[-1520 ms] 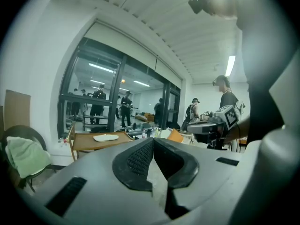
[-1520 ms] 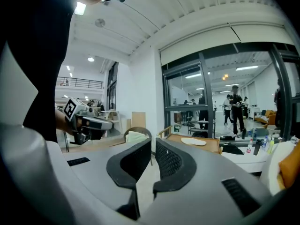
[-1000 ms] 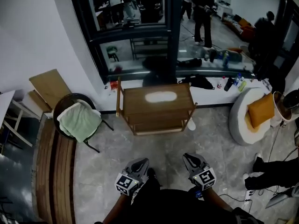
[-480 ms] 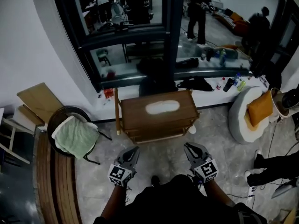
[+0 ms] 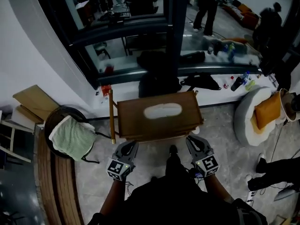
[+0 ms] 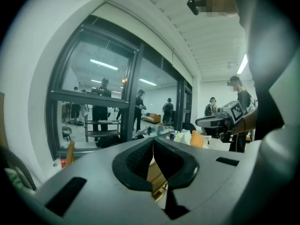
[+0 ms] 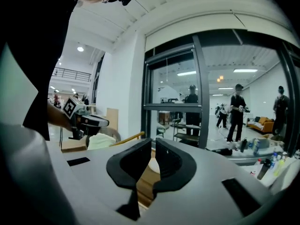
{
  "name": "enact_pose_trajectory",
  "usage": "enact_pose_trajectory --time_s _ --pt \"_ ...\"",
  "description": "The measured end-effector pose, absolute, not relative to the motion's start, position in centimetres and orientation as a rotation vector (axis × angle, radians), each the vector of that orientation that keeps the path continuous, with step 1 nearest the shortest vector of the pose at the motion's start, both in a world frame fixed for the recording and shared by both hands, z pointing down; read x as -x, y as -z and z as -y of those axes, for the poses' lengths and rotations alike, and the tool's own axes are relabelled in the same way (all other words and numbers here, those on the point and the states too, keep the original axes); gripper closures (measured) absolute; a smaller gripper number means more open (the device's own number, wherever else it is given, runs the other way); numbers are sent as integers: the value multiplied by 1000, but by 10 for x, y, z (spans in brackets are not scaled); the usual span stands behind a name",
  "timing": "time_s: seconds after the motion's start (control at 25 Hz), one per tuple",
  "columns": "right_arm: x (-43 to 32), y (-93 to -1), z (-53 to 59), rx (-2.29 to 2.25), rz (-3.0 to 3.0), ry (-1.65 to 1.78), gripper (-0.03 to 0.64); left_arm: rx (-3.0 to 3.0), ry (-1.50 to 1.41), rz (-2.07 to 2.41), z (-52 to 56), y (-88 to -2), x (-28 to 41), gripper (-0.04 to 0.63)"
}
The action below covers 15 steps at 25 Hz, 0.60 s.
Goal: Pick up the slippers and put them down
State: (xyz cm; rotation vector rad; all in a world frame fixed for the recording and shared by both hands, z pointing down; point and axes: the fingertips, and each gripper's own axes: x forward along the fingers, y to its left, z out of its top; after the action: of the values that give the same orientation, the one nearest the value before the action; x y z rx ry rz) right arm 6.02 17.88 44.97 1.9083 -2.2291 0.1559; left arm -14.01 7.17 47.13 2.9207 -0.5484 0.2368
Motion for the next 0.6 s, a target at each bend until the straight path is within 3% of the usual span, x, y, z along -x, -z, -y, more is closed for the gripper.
enact_pose_trajectory --time_s 0.6 --pt "-204 -506 -19 -1681 2356 -383 580 -2712 -399 737 62 -507 36 583"
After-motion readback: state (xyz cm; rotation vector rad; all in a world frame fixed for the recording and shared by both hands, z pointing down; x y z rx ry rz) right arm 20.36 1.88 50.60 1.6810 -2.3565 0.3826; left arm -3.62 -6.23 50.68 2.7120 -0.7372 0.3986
